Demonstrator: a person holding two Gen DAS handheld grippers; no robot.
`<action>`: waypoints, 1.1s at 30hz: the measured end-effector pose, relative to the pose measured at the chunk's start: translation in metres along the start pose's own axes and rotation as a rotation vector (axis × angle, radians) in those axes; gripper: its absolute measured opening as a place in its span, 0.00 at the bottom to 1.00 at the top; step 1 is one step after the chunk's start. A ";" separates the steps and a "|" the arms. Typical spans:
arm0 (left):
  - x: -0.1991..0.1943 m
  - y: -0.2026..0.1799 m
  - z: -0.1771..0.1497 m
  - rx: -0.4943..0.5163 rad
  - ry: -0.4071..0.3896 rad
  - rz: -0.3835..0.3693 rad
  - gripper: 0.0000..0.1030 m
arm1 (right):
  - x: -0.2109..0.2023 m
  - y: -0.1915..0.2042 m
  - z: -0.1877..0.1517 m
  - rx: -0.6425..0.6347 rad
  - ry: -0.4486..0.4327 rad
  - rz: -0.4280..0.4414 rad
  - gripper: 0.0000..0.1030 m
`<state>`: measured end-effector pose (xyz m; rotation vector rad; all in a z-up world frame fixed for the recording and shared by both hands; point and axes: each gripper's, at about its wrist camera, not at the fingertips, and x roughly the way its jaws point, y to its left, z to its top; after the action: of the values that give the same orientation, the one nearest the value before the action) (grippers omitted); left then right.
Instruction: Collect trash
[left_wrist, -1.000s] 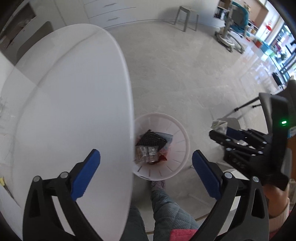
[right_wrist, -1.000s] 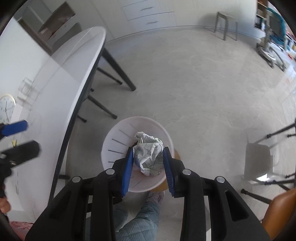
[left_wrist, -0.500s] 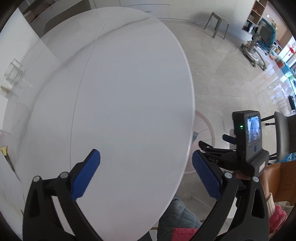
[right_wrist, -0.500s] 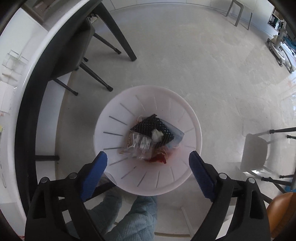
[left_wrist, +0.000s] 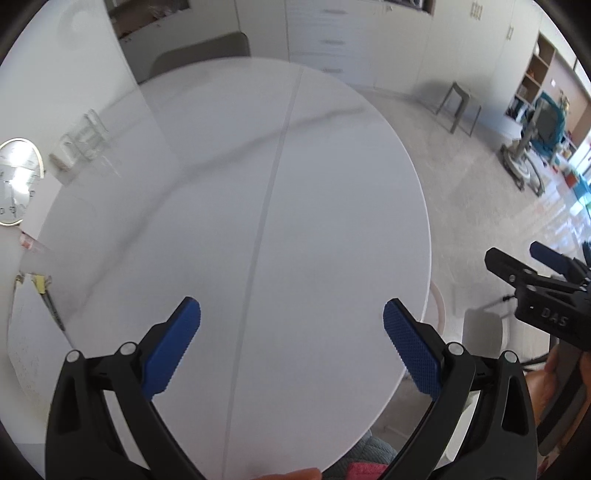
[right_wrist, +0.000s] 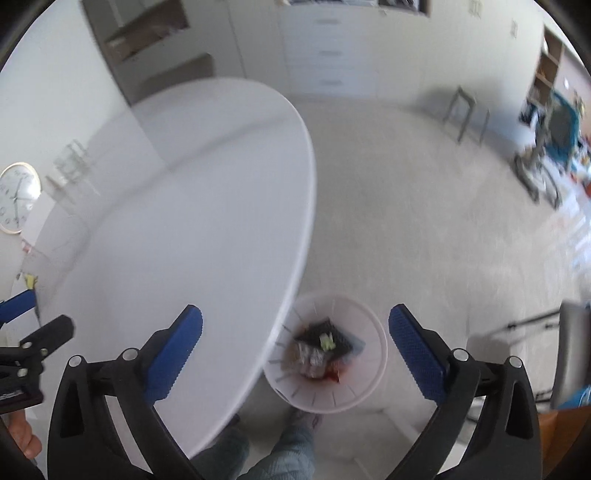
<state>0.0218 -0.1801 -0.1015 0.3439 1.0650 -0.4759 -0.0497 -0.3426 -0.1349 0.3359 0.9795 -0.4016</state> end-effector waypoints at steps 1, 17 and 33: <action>-0.008 0.008 0.001 -0.008 -0.018 0.004 0.92 | -0.011 0.011 0.006 -0.017 -0.022 0.009 0.97; -0.147 0.158 0.000 -0.199 -0.318 0.177 0.92 | -0.149 0.159 0.074 -0.238 -0.322 0.152 0.98; -0.114 0.191 -0.023 -0.255 -0.220 0.175 0.92 | -0.113 0.208 0.043 -0.307 -0.218 0.154 0.98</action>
<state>0.0601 0.0169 -0.0017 0.1523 0.8608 -0.2116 0.0239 -0.1596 0.0029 0.0851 0.7812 -0.1398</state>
